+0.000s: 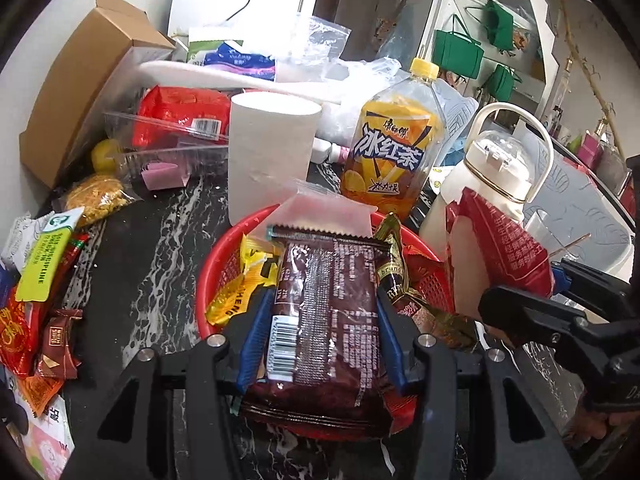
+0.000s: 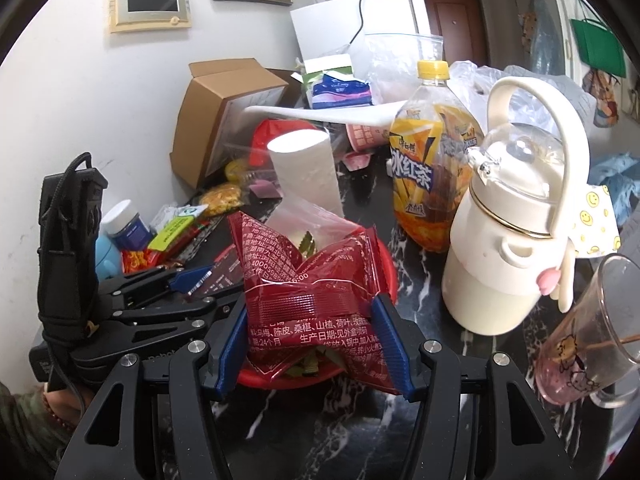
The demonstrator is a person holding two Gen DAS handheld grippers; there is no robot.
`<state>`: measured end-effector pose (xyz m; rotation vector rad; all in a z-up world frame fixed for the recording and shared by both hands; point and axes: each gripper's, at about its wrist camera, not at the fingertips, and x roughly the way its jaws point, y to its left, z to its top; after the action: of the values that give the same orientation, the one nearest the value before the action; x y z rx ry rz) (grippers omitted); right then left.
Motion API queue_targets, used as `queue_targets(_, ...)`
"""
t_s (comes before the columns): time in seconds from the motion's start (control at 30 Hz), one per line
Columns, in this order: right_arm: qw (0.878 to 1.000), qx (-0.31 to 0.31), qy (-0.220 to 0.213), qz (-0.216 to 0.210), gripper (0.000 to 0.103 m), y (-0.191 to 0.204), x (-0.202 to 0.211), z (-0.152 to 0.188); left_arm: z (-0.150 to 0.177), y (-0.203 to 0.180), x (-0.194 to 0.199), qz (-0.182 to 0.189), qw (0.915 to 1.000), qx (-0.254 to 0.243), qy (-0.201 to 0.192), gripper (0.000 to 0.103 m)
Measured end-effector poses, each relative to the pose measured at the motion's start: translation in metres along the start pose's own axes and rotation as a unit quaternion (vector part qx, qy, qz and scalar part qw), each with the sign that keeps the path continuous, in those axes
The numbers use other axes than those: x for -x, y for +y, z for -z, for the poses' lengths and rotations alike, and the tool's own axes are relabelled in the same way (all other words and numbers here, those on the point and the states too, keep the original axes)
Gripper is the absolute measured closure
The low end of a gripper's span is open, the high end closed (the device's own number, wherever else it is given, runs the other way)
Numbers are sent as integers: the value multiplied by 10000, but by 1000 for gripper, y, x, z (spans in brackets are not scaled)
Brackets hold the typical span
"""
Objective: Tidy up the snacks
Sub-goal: 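Open both grippers to drop the chocolate and red packets into the basket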
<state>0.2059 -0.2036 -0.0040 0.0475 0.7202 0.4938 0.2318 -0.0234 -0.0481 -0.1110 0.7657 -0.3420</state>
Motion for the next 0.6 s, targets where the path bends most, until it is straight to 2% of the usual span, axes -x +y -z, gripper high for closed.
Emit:
queue_targets(0.1,10000,22,-4,10,44,2,1,0,0,6,-9,55,9996,124,236,52)
queue_targets(0.17,10000,42,0,30,44,3,1,-1,0,12,-10,159,9993,254,239,52)
queue_targets(0.33,10000,67,2,35,44,6,2,-2,-3,7,-8,-66,9996,56,260,51)
queue_targets(0.37,10000,77,2,34,44,6,2,-3,-3,5,-7,-74,9997,32,243,50)
queue_targets(0.43,9999,102,-2,43,44,8,3,-5,-5,4,-4,-39,9998,3,185,35)
queue_targets(0.5,9999,109,-22,38,44,9,5,-6,-8,3,2,-43,10000,-5,45,29)
queue_targets(0.6,9999,132,-52,67,43,9,7,-10,-12,3,11,-181,9998,-24,-80,28)
